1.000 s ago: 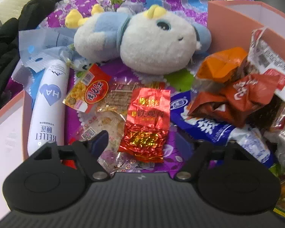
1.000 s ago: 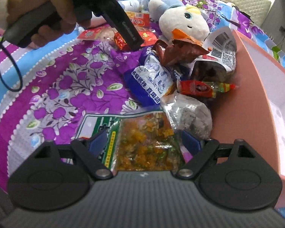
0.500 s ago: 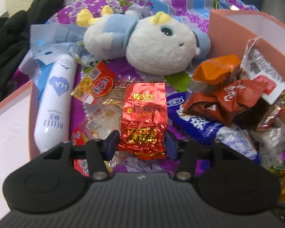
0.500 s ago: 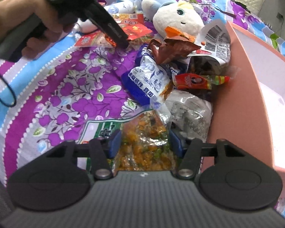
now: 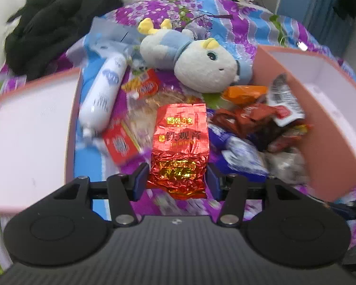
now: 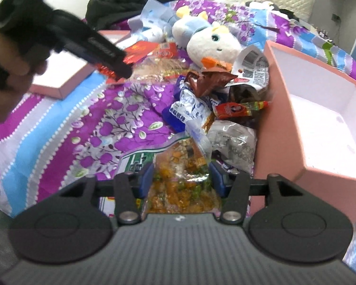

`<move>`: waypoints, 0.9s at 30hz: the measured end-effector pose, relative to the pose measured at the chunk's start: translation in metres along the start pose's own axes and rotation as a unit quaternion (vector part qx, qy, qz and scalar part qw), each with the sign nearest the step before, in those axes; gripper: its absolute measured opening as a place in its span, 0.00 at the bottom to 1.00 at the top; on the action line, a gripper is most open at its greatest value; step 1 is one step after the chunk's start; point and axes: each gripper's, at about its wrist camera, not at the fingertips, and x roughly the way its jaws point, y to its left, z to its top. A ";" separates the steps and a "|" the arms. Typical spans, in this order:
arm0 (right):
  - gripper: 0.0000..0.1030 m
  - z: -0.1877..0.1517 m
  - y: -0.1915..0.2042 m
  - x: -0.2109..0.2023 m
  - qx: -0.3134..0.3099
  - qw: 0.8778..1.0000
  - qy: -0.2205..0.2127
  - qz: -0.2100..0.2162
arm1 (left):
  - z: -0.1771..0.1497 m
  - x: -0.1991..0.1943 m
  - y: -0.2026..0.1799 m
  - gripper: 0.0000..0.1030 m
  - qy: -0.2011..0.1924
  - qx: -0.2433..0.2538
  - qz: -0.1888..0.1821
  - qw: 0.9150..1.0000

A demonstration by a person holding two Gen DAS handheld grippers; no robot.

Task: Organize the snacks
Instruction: 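Carry the red packet and green bag over the deep pink box with both tools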

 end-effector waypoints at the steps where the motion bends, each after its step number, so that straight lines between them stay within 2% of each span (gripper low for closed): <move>1: 0.52 -0.001 0.000 -0.005 0.002 1.000 -0.004 0.000 | -0.006 -0.009 -0.004 0.56 -0.002 -0.003 -0.002 1.000; 4: 0.52 -0.004 0.000 -0.021 0.010 1.000 -0.013 -0.001 | -0.025 -0.038 -0.017 0.56 -0.010 -0.024 0.002 1.000; 12: 0.52 -0.015 -0.006 -0.063 0.035 0.999 -0.038 -0.015 | -0.063 -0.101 -0.040 0.56 -0.032 -0.032 -0.002 0.999; 21: 0.52 -0.019 -0.014 -0.107 0.072 0.995 -0.070 -0.018 | -0.081 -0.157 -0.043 0.56 -0.051 -0.073 -0.017 0.996; 27: 0.52 -0.016 -0.018 -0.130 0.086 0.992 -0.091 -0.024 | -0.089 -0.182 -0.050 0.56 -0.065 -0.074 -0.018 0.995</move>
